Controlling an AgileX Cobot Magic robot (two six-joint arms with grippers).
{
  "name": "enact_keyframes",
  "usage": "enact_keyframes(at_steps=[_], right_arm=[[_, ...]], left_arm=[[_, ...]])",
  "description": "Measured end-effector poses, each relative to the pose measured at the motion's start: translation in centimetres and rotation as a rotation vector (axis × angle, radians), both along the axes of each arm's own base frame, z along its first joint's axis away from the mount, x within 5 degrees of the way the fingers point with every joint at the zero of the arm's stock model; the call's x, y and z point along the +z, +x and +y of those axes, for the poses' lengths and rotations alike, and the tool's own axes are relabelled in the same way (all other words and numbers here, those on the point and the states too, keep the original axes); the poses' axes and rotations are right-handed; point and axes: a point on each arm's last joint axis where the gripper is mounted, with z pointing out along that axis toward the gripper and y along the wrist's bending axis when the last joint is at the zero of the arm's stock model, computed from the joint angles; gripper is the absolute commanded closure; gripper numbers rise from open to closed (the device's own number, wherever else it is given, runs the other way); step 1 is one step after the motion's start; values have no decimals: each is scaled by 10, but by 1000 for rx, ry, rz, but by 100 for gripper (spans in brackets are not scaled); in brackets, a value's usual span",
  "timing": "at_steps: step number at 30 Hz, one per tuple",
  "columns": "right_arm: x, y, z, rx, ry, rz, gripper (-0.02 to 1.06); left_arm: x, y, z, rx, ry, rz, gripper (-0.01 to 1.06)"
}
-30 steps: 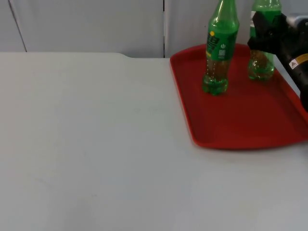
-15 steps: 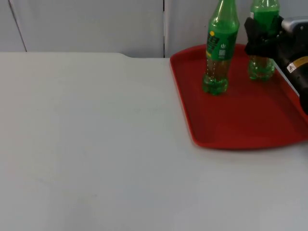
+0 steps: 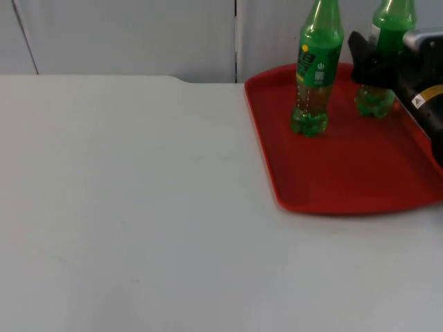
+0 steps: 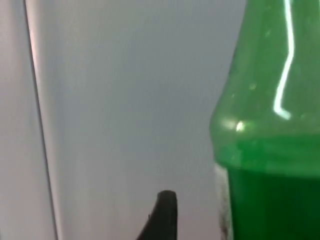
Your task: Place the bottle upright on the tray.
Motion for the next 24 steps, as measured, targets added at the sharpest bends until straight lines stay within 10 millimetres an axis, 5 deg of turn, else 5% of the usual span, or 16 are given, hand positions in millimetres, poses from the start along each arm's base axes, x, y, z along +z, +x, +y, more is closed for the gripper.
enact_keyframes(at_steps=[4, 24], right_arm=[[-10, -8, -1, -11, -32, 36, 0], [4, -80, -15, -112, -138, 229, -1]], left_arm=[[0, 0, 0, 0, 0, 0, 0], [0, 0, 0, -2, -3, 2, 0]])
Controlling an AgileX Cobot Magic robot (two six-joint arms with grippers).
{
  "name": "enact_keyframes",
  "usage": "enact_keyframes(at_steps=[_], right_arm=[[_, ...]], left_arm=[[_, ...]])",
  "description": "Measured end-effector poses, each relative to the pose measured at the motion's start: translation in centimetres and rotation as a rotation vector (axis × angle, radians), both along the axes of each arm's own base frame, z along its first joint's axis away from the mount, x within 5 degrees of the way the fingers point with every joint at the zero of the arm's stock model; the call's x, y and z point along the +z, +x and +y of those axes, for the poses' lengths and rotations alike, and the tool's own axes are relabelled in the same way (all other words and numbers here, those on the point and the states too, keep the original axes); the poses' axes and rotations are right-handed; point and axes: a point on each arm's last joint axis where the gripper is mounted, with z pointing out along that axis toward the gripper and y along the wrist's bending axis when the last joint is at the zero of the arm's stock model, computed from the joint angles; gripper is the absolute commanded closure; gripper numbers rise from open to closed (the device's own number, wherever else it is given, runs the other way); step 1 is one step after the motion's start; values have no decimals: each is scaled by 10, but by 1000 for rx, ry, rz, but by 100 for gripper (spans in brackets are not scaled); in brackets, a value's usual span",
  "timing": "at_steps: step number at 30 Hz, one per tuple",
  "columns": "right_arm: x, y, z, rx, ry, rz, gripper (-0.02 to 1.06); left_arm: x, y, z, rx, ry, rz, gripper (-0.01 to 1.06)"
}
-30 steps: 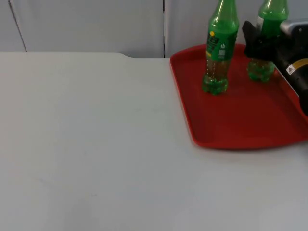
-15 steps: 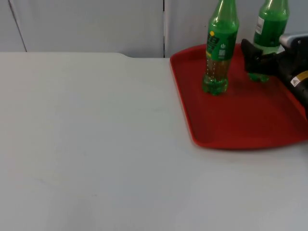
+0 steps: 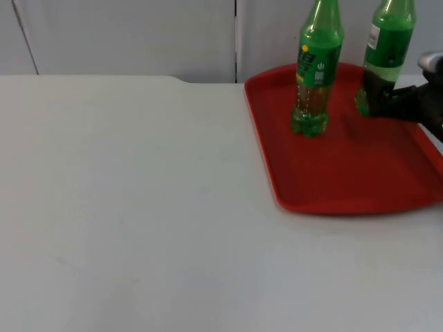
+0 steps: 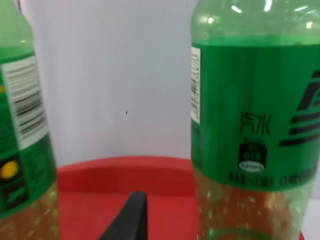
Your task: Place the bottle upright on the tray.
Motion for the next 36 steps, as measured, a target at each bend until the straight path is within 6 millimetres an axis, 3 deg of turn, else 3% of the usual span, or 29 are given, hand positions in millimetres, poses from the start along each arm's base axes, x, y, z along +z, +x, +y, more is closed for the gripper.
enact_keyframes(at_steps=[13, 18, 25, 30, 36], right_arm=[[28, -72, -7, -8, -15, 126, -1], [53, -102, -10, -7, -29, 164, -1], [83, -118, -11, 10, -80, 217, -1], [119, -129, -13, 1, -147, 269, -1], [146, -143, -18, -26, -190, 326, -1]], left_arm=[[0, 0, 0, 0, 0, 0, 0], [0, 0, 0, 0, 0, 0, 0], [0, 0, 0, 0, 0, 0, 0], [0, 0, 0, 0, 0, 0, 0], [0, 0, 0, 0, 0, 0, 0]])
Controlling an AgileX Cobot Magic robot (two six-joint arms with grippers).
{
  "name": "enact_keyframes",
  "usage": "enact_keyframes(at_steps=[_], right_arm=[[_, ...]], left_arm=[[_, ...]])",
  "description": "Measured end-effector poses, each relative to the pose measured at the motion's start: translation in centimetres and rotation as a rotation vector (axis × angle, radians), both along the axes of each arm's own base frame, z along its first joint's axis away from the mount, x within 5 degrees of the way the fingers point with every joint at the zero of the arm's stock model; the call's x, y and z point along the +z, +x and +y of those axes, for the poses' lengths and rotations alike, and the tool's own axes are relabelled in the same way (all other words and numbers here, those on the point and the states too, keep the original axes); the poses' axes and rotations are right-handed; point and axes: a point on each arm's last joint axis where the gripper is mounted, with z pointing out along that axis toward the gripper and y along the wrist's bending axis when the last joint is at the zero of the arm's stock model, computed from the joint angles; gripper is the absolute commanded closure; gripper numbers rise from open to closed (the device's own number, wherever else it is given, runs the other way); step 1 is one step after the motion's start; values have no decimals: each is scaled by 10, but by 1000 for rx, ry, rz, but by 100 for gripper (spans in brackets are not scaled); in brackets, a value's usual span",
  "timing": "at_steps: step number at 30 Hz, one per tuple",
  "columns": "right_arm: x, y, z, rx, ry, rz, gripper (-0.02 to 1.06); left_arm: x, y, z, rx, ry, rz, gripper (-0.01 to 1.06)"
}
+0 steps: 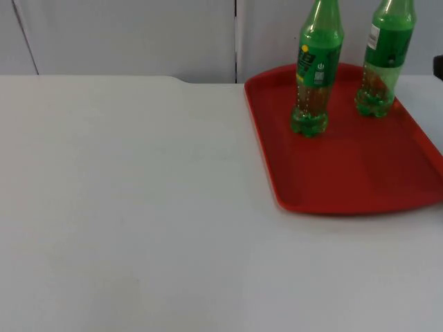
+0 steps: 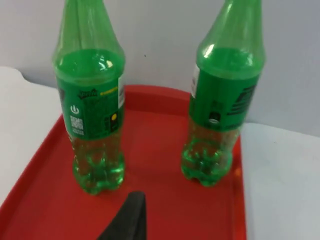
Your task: Place the bottle upright on the tray.
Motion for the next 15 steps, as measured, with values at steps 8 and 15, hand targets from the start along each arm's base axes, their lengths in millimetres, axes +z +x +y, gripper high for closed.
enact_keyframes(at_steps=[8, 15], right_arm=[[32, -26, -9, -100, 59, 109, -1], [51, -48, -15, -177, 106, 174, -1]], left_arm=[[0, 0, 0, 0, 0, 0, 0], [0, 0, 0, 0, 0, 0, 0]])
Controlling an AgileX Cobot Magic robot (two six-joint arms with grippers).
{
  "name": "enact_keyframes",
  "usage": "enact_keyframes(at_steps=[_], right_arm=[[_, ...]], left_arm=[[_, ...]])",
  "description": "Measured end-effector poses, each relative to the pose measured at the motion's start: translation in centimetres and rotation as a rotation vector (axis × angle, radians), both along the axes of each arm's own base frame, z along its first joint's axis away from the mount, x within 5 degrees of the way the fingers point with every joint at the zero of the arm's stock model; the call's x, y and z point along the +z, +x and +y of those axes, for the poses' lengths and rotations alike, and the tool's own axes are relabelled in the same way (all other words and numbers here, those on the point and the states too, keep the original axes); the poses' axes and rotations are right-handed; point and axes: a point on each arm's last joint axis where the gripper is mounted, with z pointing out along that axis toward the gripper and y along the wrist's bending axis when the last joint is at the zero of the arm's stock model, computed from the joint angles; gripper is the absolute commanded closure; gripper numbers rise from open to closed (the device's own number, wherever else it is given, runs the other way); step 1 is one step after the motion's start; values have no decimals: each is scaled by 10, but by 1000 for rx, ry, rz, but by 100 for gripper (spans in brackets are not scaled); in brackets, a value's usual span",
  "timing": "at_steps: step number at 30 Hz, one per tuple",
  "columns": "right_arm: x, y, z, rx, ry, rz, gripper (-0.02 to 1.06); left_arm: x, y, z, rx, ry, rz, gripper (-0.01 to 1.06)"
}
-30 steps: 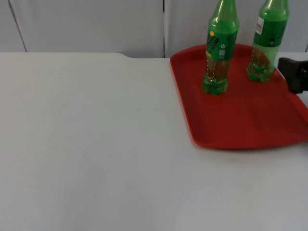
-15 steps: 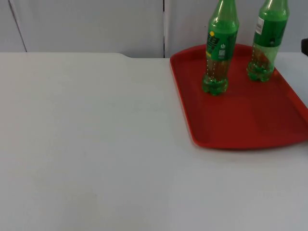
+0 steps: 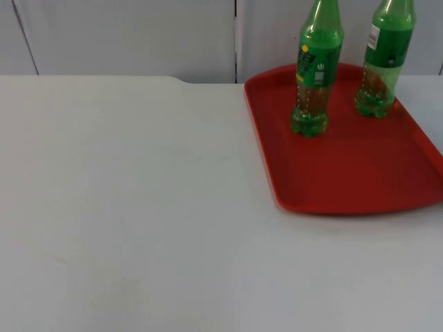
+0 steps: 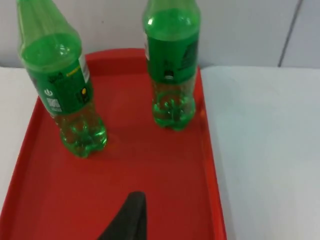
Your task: Place the bottle upright on the tray.
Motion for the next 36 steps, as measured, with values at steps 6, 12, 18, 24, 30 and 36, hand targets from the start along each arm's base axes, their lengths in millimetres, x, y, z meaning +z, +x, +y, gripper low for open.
enact_keyframes(at_steps=[6, 12, 18, 24, 30, 36], right_arm=[[18, -22, -6, -46, 5, 25, -1], [35, -48, -10, -89, 31, 32, -1], [51, -75, -12, -84, 50, 18, -1], [62, -98, -6, 10, 59, 6, -1], [70, -124, 3, 145, 62, -4, -1], [75, -143, 5, 194, 59, -25, -1]], left_arm=[[0, 0, 0, 0, 0, 0, 0], [0, 0, 0, 0, 0, 0, 0], [0, 0, 0, 0, 0, 0, 0], [0, 0, 0, 0, 0, 0, 0], [0, 0, 0, 0, 0, 0, 0], [0, 0, 0, 0, 0, 0, 0]])
